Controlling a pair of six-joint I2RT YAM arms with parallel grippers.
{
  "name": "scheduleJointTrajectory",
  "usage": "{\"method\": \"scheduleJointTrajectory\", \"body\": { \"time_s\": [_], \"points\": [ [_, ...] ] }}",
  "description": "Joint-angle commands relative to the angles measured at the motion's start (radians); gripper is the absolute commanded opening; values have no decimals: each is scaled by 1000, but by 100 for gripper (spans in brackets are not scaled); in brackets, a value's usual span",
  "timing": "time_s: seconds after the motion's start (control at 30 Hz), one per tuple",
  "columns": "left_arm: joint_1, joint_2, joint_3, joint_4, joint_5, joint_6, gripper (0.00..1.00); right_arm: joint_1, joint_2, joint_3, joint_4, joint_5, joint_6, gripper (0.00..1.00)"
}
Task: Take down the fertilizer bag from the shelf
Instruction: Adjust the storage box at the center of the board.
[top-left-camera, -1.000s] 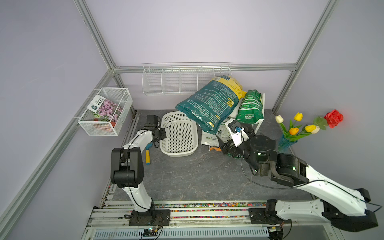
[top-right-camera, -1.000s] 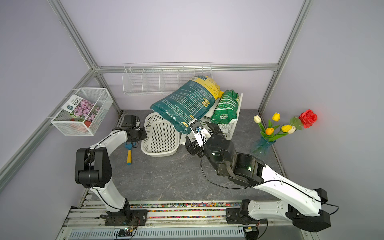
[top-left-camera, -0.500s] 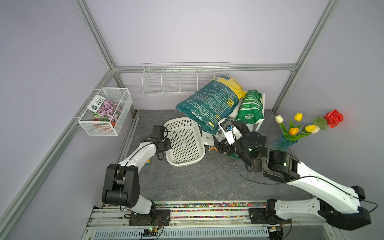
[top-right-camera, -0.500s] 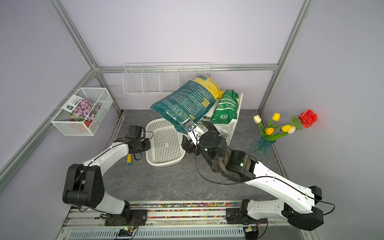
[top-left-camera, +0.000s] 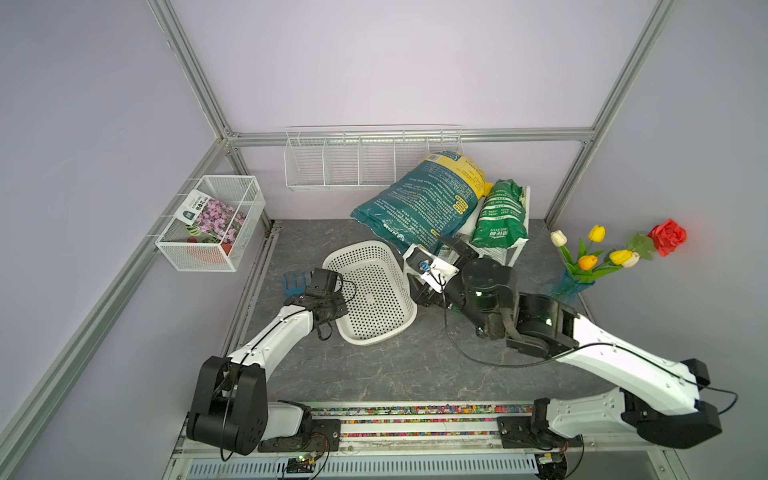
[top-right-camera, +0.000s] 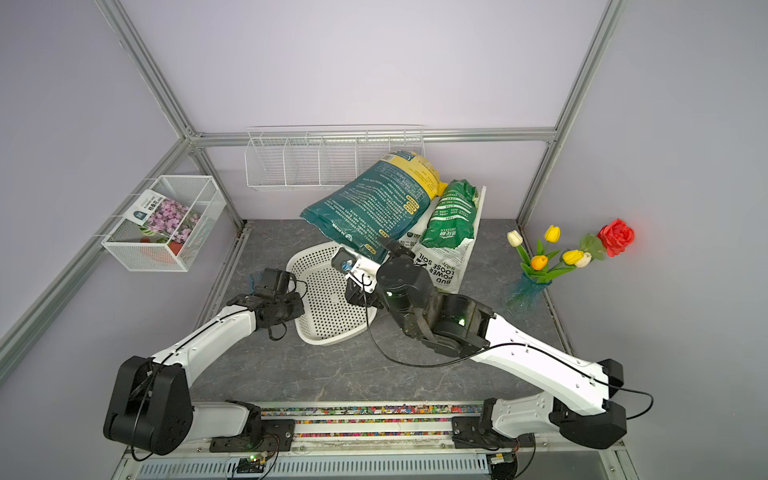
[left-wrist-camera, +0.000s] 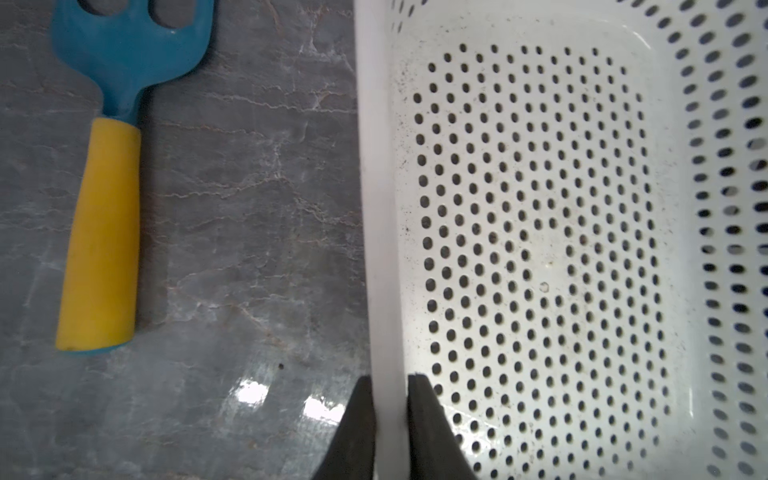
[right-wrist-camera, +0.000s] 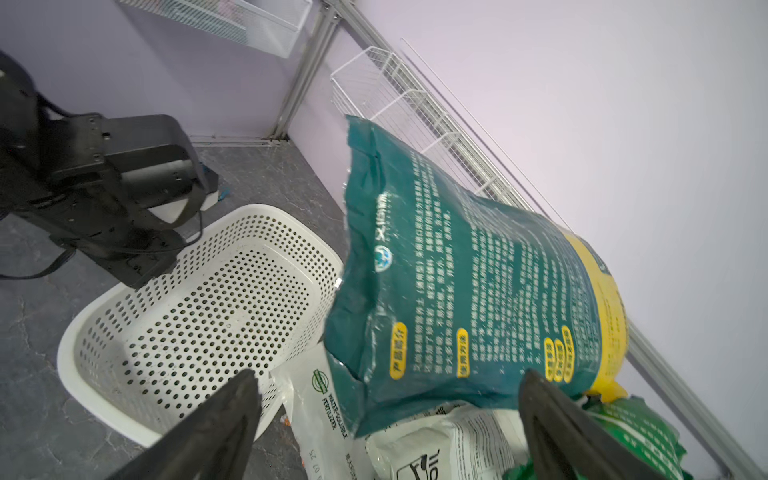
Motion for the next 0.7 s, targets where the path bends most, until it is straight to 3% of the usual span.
{"method": "scheduleJointTrajectory", "body": {
  "time_s": [0.0,0.1,0.27,0.37,0.47,0.5,0.67],
  "points": [
    [-10,-33,22,-170,-50,51,15,9,46,23,52,-2,-95,99],
    [-9,-79,21,-221,-76,62,14,9,55,0,106,5,-110,99],
    [-8,-145,-19,-167,62,54,24,9,89,-7,148,8,-148,99],
    [-8,-145,-39,-139,123,8,54,9,121,-26,222,53,-239,99],
    [-8,-148,-38,-140,112,-7,95,-3,171,-57,321,127,-354,99],
    [-9,-154,-30,-148,95,-4,100,-8,191,-55,325,150,-377,99],
    [1,-198,60,-180,-27,31,100,-28,236,-100,443,196,-461,99]
  ]
}}
